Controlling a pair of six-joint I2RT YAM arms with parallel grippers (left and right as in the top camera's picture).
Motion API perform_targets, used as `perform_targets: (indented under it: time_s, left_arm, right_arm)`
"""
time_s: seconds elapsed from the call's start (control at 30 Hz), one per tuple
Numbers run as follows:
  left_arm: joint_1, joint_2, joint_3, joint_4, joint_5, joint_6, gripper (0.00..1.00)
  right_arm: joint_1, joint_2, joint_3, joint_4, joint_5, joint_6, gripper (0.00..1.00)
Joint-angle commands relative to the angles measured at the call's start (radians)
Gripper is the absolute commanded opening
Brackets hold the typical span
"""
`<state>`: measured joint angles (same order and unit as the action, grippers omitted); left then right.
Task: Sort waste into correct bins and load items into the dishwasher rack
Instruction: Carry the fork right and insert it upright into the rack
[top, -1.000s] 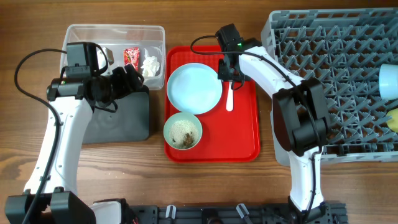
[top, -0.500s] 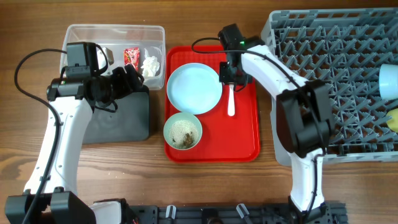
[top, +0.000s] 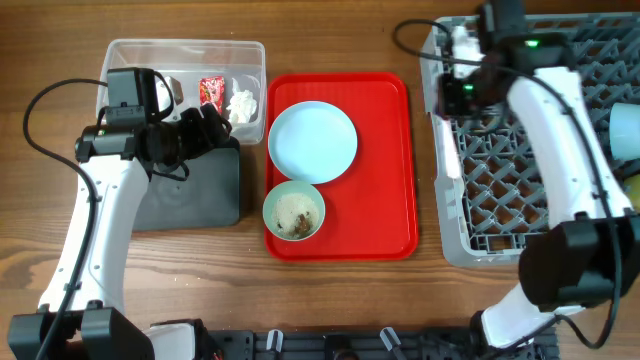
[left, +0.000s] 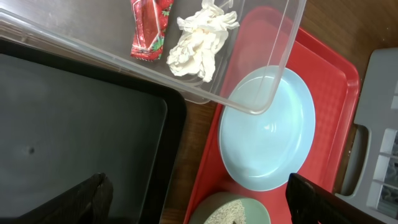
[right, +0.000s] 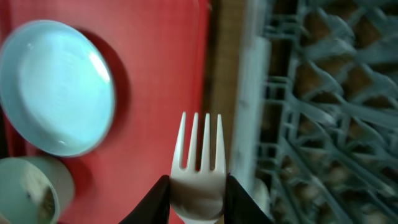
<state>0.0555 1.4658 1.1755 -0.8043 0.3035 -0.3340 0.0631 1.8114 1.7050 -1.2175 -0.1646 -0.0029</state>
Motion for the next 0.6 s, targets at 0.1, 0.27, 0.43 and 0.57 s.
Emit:
perform_targets:
  time_s: [0.1, 0.27, 0.43, 0.57]
  left_arm:
    - [0.006, -0.014, 0.001, 0.003, -0.006, 0.013, 0.91]
    - [0.005, -0.014, 0.001, 0.003, -0.006, 0.013, 0.91]
    - [0.005, -0.014, 0.001, 0.003, -0.006, 0.013, 0.91]
    - [0.005, -0.014, 0.001, 0.003, -0.006, 0.013, 0.91]
  right_arm:
    - [-0.116, -0.013, -0.087, 0.008, 0.014, -0.122, 0.19]
    - [-0.119, -0.012, -0.234, 0.1, 0.018, -0.126, 0.2]
    - [-0.119, -0.013, -0.273, 0.147, 0.017, -0.125, 0.39]
    - [-0.119, -0.018, -0.26, 0.133, 0.002, -0.116, 0.42]
